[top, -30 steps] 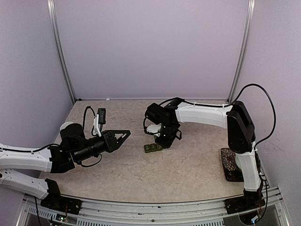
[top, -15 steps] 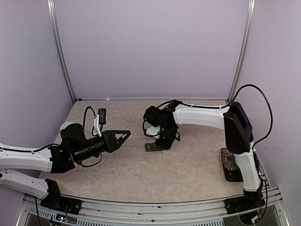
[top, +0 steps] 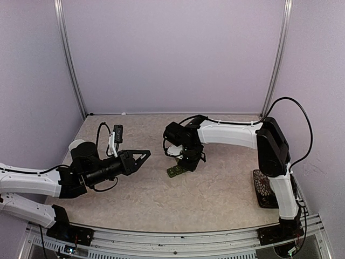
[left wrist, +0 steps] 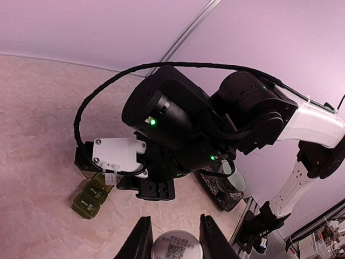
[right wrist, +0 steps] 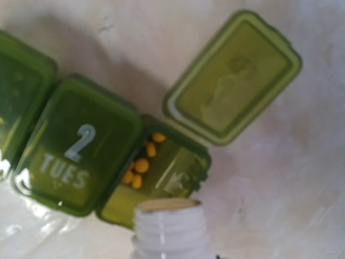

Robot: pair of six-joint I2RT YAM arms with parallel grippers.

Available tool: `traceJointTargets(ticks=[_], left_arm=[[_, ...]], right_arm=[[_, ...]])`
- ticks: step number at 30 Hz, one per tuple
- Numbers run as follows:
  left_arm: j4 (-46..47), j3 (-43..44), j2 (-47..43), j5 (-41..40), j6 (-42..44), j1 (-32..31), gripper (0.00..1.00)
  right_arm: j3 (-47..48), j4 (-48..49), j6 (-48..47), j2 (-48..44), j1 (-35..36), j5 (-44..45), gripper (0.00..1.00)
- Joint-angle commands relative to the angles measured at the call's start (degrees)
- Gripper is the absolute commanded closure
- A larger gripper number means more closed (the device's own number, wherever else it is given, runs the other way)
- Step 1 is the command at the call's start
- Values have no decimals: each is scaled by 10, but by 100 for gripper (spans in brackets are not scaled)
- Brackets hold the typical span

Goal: Sort the pills into containers
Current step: Pour the pill into the compartment of the pill container.

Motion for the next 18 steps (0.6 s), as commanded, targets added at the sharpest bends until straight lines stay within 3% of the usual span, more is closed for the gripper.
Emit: traceJointTargets(ticks=[1,12,18], left_arm=[[19,0,6,7,-1,5,72],[21,-3,3,6,-3,5,72],[19,-5,-6,4,-5,4,72]], right_arm=[[10,-2,-7,-9,7,13,100],[11,13,-2,-25,8,-1,100],[-47,77,2,-71,8,-27,100]])
